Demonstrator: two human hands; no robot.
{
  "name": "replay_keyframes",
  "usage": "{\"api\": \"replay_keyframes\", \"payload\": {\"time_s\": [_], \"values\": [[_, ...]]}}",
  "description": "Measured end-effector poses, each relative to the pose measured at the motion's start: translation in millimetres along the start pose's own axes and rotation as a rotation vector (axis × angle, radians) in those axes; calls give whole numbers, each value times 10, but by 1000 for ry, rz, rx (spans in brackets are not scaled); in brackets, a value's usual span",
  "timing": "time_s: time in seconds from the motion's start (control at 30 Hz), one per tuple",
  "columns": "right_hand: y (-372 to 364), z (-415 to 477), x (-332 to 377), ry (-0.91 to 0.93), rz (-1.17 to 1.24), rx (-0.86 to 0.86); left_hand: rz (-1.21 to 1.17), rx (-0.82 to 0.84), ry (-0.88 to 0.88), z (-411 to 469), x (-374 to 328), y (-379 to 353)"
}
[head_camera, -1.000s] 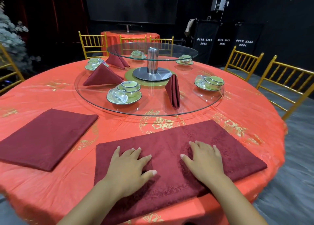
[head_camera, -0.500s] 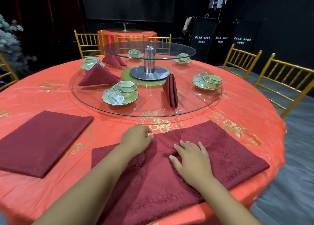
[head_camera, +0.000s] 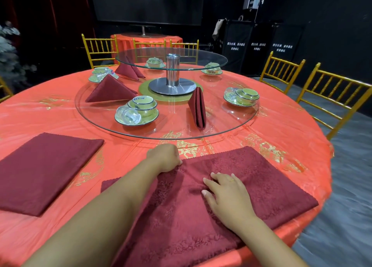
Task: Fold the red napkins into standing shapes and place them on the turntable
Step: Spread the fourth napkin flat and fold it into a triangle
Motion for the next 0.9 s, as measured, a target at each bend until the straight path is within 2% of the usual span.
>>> {"api": "replay_keyframes", "payload": {"time_s": [0.13, 0.43, 0.57, 0.63, 0.7, 0.77, 0.83, 0.9], "values": [[17, 48, -94, -14, 0, -14, 24, -42, 88, -45, 237, 95], [70, 145, -247, -101, -93, -1, 38, -60, 338, -339, 1270, 463], [139, 127, -353, -204, -188, -20, 121, -50, 464, -517, 1584, 526], [193, 103, -425, -269, -248, -36, 179, -120, 481, -603, 1605, 562], [207, 84, -446, -295, -293, -37, 220, -253, 405, -657, 1492, 573], [162, 85, -421, -285, -254, -15, 142, -376, 208, -673, 1257, 507], [87, 115, -328, -190, -164, 19, -7, -380, -40, -693, 946, 358], [-3, 151, -187, -33, -47, 88, -55, -305, -150, -721, 740, 183]]}}
Point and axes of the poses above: each hand's wrist, its own z-axis towards the middle knuckle, its own y-axis out of the back of the hand, x = y × z, the point moved 7 cm from there along z, towards the middle knuckle, and after that the axes turned 3 degrees about -y, right-handed, at the moved point
